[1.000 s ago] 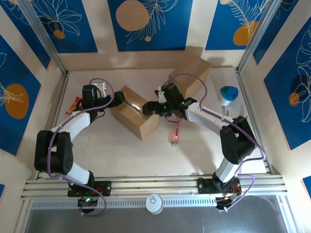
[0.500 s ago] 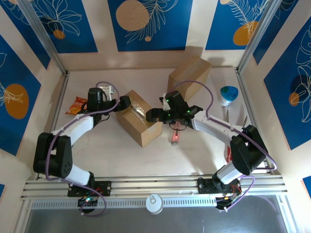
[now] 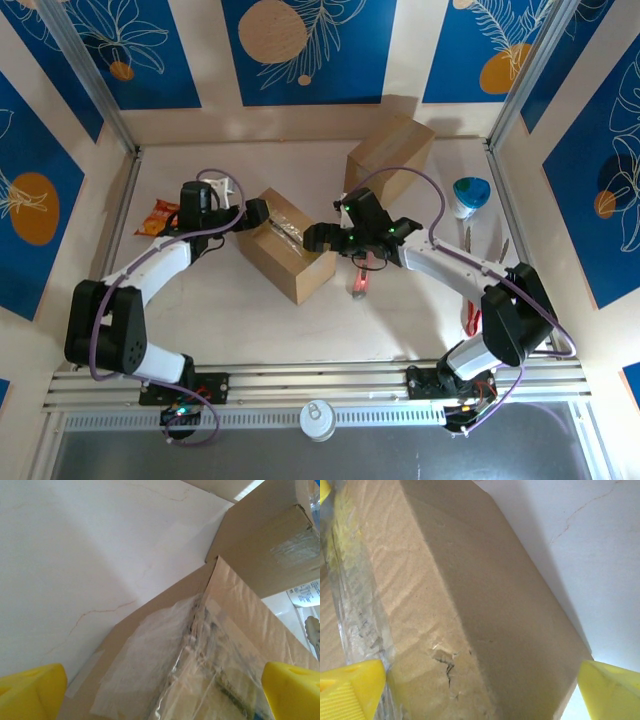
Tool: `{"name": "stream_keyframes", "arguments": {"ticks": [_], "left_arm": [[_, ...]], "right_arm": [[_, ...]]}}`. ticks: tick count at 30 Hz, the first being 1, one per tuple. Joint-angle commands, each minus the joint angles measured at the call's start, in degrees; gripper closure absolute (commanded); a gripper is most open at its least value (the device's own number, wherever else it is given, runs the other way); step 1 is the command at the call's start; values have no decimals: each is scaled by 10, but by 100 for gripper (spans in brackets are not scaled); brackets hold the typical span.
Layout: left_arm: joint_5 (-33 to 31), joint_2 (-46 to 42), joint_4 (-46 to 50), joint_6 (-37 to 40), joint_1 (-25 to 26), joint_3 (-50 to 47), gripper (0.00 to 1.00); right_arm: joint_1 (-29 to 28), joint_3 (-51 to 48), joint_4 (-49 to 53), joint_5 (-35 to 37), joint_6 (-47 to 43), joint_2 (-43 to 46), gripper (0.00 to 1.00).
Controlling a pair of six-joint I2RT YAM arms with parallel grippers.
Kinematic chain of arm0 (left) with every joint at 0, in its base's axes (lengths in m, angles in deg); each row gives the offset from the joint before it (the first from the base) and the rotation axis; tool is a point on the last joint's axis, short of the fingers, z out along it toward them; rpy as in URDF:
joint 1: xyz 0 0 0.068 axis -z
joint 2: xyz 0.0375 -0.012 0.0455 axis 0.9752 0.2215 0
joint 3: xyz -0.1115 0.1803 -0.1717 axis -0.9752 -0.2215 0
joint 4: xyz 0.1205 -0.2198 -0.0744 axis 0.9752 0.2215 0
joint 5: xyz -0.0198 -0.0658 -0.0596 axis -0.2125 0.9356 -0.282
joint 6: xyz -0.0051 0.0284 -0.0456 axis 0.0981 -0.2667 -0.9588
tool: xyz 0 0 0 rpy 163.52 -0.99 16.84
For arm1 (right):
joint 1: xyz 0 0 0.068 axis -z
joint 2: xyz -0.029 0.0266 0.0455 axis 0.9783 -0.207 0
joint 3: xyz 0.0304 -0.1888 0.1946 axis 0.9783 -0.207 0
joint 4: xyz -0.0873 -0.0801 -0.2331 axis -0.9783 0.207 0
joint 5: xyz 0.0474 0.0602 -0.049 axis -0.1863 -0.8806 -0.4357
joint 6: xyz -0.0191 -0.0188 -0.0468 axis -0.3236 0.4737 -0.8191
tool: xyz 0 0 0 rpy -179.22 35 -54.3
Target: Unpack the express box
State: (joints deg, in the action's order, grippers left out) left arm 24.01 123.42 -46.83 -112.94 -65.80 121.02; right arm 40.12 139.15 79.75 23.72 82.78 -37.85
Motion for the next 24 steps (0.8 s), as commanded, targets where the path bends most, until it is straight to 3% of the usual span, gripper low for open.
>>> {"name": "stream_keyframes", "arguments": {"ticks": [1, 9, 19, 24], "left_arm": [[1, 16, -9, -1, 6, 19, 0], [-1, 29, -10, 2, 5, 36, 0], [7, 31, 26, 26, 4, 109, 1], [-8, -15, 63, 32, 3, 117, 0]], "right_arm": [[-6, -13, 19, 0, 18, 25, 1], [-7, 0, 58, 38, 22, 48, 1], [-3, -14, 151, 202, 37, 165, 1], [33, -10, 250, 216, 44, 137, 1]]}}
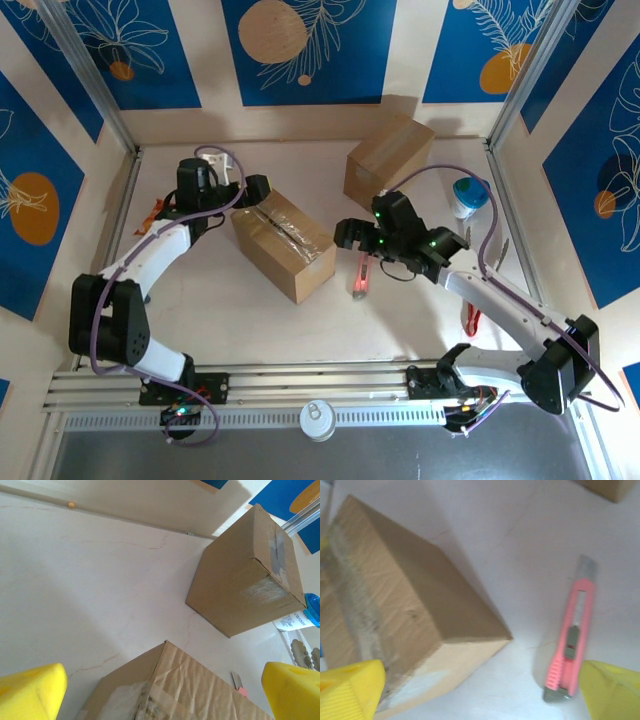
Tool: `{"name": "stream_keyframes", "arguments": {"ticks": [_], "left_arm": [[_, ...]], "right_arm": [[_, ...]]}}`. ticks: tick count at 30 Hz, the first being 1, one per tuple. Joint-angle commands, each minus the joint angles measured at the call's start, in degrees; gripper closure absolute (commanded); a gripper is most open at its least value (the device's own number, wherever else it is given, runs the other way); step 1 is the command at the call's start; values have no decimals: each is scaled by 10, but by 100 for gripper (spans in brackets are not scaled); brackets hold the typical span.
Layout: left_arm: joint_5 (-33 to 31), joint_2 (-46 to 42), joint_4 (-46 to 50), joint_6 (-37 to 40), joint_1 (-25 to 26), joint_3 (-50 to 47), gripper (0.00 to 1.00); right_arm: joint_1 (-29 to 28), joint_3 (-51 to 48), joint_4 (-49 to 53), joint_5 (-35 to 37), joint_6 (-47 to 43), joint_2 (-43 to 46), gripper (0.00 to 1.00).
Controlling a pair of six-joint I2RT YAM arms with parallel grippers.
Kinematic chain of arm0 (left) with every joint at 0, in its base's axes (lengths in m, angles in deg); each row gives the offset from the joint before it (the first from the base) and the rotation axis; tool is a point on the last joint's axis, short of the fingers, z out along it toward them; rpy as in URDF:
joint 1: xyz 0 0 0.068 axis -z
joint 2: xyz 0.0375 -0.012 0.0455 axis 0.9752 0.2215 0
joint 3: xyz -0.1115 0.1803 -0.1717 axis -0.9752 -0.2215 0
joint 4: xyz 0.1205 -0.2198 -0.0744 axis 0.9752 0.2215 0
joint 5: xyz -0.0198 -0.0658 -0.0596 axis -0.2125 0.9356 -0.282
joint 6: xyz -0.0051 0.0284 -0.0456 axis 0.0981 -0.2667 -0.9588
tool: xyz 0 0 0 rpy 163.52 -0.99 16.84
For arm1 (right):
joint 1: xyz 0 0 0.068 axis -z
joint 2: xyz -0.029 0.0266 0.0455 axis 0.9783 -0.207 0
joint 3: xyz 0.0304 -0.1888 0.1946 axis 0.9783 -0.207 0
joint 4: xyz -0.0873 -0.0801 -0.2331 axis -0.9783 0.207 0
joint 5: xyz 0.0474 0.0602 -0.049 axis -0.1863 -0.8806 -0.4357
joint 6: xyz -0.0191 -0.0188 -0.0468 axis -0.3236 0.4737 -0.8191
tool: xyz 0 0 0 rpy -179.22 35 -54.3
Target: Unpack the express box
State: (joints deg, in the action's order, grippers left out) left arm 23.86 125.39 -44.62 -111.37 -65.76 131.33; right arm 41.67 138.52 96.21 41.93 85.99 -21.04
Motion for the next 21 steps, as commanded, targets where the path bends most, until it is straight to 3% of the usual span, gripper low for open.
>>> {"name": "stream_keyframes", "arguments": {"ticks": [1, 6, 9, 14, 18, 21], "left_arm": [[-15, -50, 58, 16, 3, 15, 0], [-66, -129, 215, 34, 3, 38, 1], [-108, -177, 314, 40, 3, 37, 8], [-177, -253, 427, 36, 3, -3, 30], [-186, -279, 454, 4, 3, -58, 57], [-187, -275, 427, -21, 3, -106, 64]], "right_arm": [[25, 2, 102, 25, 8, -51, 1], [42, 47, 139, -5, -19, -181, 4], [40, 62, 127, -18, -19, -245, 7], [29, 69, 101, -33, -9, -310, 11], [20, 61, 90, -39, -2, -332, 13], [17, 46, 76, -47, 2, -335, 15]]}}
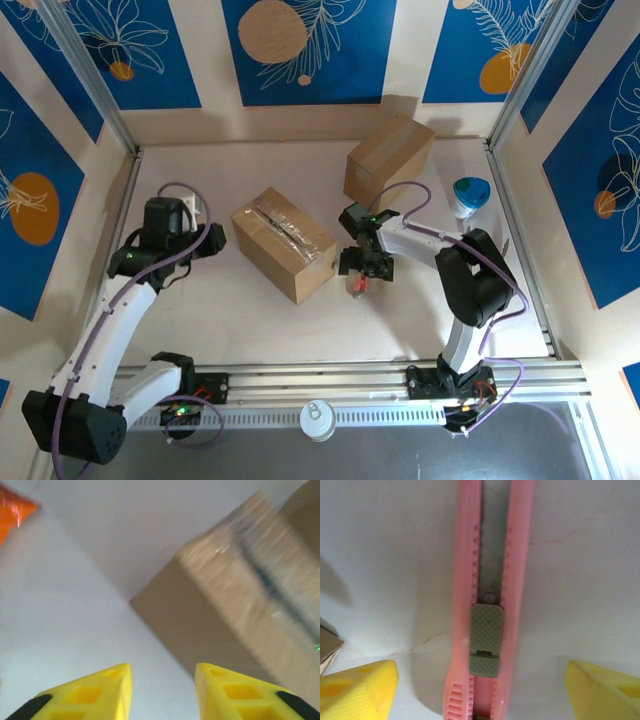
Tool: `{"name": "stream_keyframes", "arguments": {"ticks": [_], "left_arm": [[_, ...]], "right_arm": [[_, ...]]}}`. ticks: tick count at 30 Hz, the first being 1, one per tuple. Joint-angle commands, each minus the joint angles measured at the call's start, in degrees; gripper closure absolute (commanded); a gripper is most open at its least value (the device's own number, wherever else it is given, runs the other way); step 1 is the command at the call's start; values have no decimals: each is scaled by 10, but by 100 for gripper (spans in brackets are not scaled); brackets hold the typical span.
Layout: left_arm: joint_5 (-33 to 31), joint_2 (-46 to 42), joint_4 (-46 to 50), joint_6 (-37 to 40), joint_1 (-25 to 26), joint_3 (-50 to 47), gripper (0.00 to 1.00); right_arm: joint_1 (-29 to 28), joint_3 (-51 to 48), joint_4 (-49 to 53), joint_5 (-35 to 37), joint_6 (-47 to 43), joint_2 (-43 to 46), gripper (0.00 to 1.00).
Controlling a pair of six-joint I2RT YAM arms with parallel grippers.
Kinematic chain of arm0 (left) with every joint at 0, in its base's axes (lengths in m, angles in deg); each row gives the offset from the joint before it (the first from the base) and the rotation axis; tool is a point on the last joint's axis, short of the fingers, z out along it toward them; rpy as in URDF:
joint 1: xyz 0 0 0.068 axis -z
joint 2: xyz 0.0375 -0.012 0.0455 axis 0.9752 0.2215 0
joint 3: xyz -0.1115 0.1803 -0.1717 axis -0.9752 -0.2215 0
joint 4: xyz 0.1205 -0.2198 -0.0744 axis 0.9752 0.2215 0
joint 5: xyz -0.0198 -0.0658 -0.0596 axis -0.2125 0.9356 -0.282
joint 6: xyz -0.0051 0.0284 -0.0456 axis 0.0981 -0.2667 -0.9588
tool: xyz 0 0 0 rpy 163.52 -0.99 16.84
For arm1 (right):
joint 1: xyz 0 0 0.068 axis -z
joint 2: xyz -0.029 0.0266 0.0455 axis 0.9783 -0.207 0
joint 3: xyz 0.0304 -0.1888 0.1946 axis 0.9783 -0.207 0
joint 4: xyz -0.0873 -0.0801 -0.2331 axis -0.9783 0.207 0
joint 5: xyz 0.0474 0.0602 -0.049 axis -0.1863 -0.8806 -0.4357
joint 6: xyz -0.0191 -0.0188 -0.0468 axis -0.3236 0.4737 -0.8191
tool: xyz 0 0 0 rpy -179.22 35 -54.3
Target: Unpack the express box
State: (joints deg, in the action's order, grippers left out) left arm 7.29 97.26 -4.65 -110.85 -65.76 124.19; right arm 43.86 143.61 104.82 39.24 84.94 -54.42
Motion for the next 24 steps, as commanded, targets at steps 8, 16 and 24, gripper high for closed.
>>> {"name": "stream_keyframes", "arguments": {"ticks": [8, 16, 24], "left_arm": [[0, 62, -87, -71, 3, -82, 65], [5, 109, -154, -77, 3, -85, 65], [13, 133, -176, -77, 3, -77, 65]], "right_arm": [[-4, -31, -27, -38, 11, 8, 19], [-4, -51, -42, -51, 15, 15, 24], [-1, -60, -57, -59, 18, 4, 35]]}}
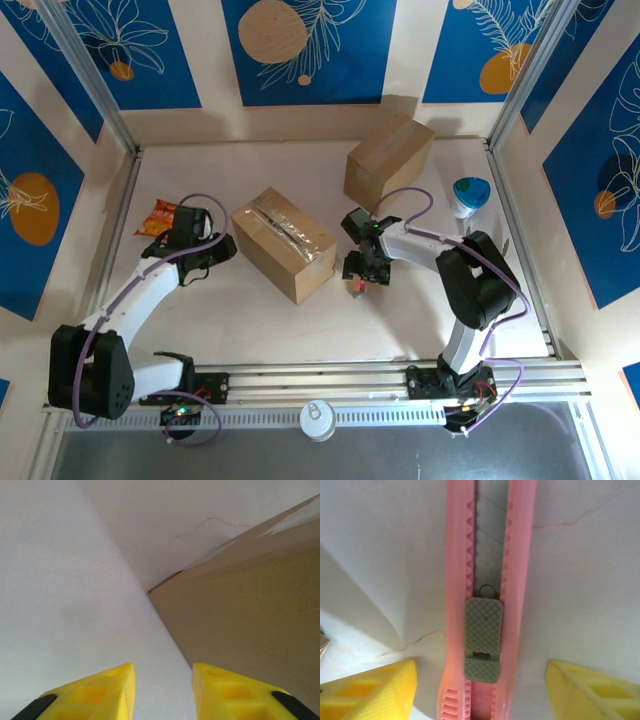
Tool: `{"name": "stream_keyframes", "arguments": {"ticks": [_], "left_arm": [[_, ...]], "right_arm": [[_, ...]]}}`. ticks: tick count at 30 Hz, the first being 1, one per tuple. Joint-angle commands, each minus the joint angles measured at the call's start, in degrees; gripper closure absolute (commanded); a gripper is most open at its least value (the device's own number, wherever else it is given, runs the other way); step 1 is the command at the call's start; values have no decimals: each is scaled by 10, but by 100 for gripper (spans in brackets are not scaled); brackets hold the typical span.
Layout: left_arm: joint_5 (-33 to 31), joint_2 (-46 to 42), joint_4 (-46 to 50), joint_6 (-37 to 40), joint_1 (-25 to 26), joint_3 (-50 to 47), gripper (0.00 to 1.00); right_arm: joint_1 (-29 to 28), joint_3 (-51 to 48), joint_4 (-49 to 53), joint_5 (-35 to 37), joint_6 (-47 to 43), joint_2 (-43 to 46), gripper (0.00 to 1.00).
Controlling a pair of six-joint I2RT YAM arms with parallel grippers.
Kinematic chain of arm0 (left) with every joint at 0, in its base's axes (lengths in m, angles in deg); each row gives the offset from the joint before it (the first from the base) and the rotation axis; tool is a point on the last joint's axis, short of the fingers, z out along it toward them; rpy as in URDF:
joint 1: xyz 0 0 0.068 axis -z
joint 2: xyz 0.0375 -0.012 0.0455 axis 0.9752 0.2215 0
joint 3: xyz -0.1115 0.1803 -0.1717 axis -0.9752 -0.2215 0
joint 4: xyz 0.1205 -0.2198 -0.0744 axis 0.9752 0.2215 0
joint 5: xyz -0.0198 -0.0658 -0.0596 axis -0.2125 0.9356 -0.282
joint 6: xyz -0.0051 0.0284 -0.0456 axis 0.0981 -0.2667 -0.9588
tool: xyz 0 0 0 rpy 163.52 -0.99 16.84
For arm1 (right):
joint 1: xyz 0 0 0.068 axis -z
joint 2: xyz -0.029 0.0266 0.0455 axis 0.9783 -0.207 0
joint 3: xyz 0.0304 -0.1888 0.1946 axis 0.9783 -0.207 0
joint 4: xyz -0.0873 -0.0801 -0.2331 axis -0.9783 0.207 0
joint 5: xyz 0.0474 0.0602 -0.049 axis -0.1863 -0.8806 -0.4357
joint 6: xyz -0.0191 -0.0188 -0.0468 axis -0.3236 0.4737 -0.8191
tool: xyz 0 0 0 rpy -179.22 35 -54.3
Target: Unpack the express box
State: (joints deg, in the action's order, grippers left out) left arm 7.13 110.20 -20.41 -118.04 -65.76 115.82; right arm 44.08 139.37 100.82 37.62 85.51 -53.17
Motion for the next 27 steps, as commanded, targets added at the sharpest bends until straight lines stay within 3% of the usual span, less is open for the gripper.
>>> {"name": "stream_keyframes", "arguments": {"ticks": [1, 7, 16, 22, 27], "left_arm": [[16, 4, -18, -5, 3, 7, 65], [24, -6, -15, -5, 3, 6, 64], [18, -85, 81, 17, 3, 54, 55], [52, -149, 176, 34, 12, 141, 33], [118, -149, 190, 17, 45, 198, 28]], "right_arm": [[-3, -19, -18, -44, 13, -10, 38], [-3, -34, -35, -56, 18, -8, 47], [-5, -41, -50, -69, 19, -2, 74], [-2, -25, -22, -46, -9, 45, 85], [-9, -4, 19, -21, -77, 171, 87]]}}
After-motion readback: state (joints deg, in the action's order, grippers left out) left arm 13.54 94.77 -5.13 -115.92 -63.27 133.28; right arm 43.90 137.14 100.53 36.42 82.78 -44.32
